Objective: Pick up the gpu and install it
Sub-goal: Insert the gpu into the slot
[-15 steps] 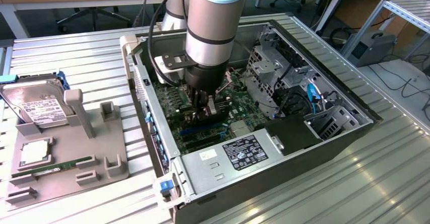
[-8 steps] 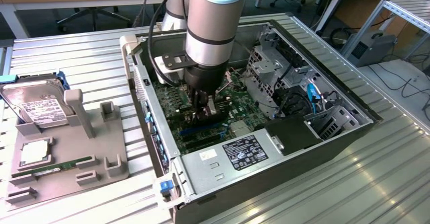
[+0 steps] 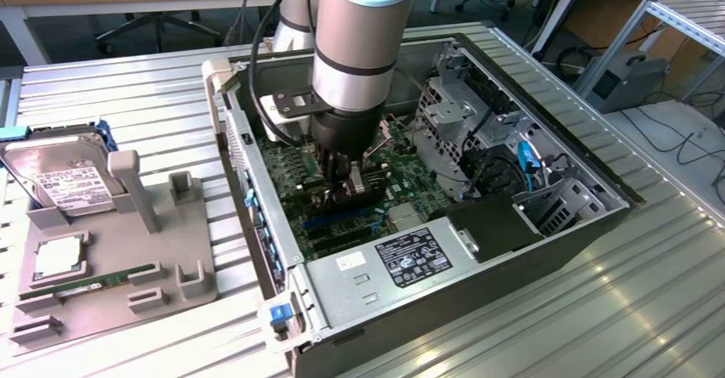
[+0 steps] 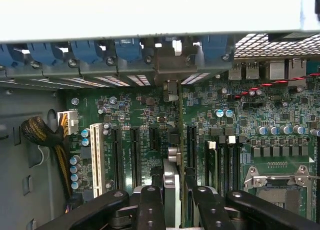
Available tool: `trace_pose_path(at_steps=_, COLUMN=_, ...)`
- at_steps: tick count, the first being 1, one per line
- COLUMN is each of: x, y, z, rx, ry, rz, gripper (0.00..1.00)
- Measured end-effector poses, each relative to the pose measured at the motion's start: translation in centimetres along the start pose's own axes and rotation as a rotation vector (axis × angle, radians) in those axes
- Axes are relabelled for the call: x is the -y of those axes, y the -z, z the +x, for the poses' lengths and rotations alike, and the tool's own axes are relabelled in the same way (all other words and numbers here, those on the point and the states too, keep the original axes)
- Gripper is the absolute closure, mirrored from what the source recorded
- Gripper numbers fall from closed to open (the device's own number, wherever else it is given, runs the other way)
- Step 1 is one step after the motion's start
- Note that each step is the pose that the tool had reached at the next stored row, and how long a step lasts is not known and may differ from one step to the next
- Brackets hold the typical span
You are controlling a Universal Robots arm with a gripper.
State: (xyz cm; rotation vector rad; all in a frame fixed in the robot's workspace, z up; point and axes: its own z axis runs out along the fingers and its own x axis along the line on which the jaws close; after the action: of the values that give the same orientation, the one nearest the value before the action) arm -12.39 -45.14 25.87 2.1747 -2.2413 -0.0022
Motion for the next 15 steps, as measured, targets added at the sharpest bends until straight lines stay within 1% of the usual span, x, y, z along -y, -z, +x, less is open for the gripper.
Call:
trace_pose_path(at_steps=12, x=-0.01, y=0.13, z=0.00, rx=0.0001, ry=0.000, rz=0.0000, gripper=0.73)
trace_pose_path(at_steps=15, x=0.03, y=0.00, z=0.00, rx=0.0001, ry=0.004, rz=-0.0001, gripper=0.73)
